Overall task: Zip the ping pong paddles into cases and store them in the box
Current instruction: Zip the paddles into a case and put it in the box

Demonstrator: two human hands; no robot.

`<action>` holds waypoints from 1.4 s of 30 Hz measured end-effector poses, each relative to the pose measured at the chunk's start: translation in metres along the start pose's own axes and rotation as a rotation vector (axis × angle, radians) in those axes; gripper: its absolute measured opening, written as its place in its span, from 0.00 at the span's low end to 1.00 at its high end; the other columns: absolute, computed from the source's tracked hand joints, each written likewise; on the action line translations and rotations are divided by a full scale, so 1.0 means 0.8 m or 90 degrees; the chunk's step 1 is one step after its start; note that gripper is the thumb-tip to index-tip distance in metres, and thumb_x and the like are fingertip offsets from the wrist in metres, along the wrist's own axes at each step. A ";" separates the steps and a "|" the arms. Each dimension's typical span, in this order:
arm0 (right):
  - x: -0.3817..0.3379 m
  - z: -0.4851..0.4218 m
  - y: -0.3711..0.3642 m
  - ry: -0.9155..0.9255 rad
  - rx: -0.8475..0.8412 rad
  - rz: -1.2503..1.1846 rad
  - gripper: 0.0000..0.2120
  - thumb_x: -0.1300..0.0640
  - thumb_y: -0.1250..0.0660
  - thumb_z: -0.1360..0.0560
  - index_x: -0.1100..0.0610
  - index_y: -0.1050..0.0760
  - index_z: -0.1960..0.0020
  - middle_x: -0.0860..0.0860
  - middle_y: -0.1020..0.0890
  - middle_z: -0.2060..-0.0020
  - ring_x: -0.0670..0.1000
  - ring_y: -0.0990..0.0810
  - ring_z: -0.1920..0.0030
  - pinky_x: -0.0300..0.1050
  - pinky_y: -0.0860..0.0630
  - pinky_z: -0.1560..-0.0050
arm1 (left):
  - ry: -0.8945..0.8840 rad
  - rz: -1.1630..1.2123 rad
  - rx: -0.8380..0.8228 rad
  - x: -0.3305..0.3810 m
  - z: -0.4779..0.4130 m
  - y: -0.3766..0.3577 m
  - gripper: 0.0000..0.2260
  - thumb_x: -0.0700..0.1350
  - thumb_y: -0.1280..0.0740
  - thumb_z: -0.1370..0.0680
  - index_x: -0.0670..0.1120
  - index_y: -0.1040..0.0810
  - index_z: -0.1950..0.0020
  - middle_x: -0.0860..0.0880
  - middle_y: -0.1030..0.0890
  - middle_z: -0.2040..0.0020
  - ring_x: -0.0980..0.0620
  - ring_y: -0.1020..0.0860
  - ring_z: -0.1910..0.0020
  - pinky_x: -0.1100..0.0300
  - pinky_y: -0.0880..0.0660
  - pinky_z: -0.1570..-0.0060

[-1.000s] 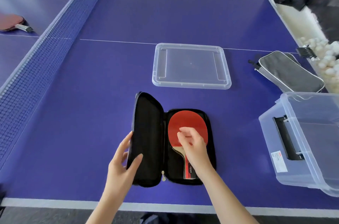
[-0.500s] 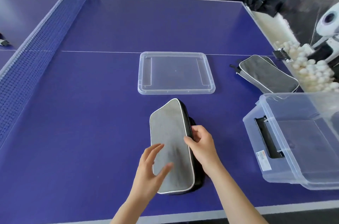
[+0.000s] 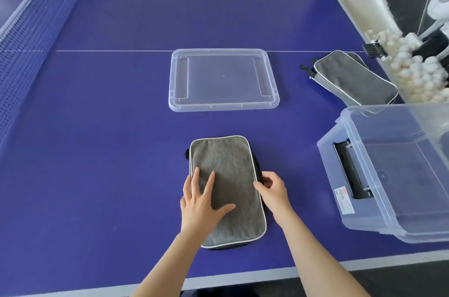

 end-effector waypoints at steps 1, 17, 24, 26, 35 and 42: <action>0.002 0.000 -0.001 -0.008 -0.002 0.001 0.14 0.59 0.32 0.26 0.54 0.26 0.41 0.49 0.22 0.47 0.49 0.23 0.46 0.41 0.28 0.48 | -0.002 -0.005 0.006 0.000 0.000 -0.002 0.43 0.72 0.39 0.31 0.62 0.55 0.23 0.53 0.64 0.22 0.49 0.63 0.24 0.49 0.45 0.28; -0.012 -0.015 -0.021 -0.144 -0.123 -0.079 0.24 0.53 0.22 0.34 0.58 0.25 0.42 0.53 0.17 0.49 0.51 0.17 0.51 0.46 0.21 0.57 | -0.014 0.044 0.009 -0.006 0.000 -0.005 0.43 0.70 0.34 0.31 0.61 0.52 0.23 0.53 0.61 0.22 0.49 0.62 0.23 0.47 0.43 0.28; -0.038 0.002 -0.020 -0.140 -0.123 -0.182 0.24 0.60 0.22 0.34 0.60 0.27 0.42 0.56 0.17 0.52 0.54 0.16 0.54 0.47 0.21 0.61 | 0.066 0.383 0.099 -0.023 -0.004 0.026 0.36 0.56 0.30 0.26 0.55 0.44 0.23 0.55 0.45 0.24 0.52 0.45 0.26 0.52 0.40 0.28; -0.046 0.004 -0.017 -0.129 -0.121 -0.201 0.23 0.62 0.22 0.34 0.61 0.26 0.42 0.57 0.16 0.53 0.55 0.16 0.55 0.47 0.21 0.60 | 0.164 0.511 0.065 -0.031 -0.011 0.040 0.40 0.55 0.29 0.26 0.53 0.49 0.22 0.53 0.42 0.25 0.51 0.37 0.28 0.52 0.34 0.32; -0.114 0.020 0.015 -0.042 -0.167 -0.251 0.18 0.59 0.24 0.32 0.61 0.22 0.44 0.58 0.15 0.51 0.57 0.16 0.51 0.56 0.20 0.50 | 0.159 0.818 -0.120 -0.007 -0.027 0.120 0.35 0.50 0.24 0.31 0.60 0.37 0.29 0.46 0.16 0.46 0.47 0.17 0.47 0.45 0.22 0.43; -0.168 0.037 0.029 0.014 -0.177 -0.263 0.17 0.59 0.25 0.31 0.60 0.21 0.44 0.58 0.15 0.51 0.59 0.16 0.50 0.57 0.20 0.49 | 0.088 0.856 -0.058 0.024 -0.022 0.170 0.33 0.44 0.25 0.29 0.60 0.37 0.31 0.44 0.16 0.49 0.45 0.16 0.51 0.45 0.21 0.47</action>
Point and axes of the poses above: each hand's wrist, its own z-axis away from the middle knuckle, its own y-axis out of the back of the hand, x = y × z, the point moved 3 cm from there along -z, towards the middle knuckle
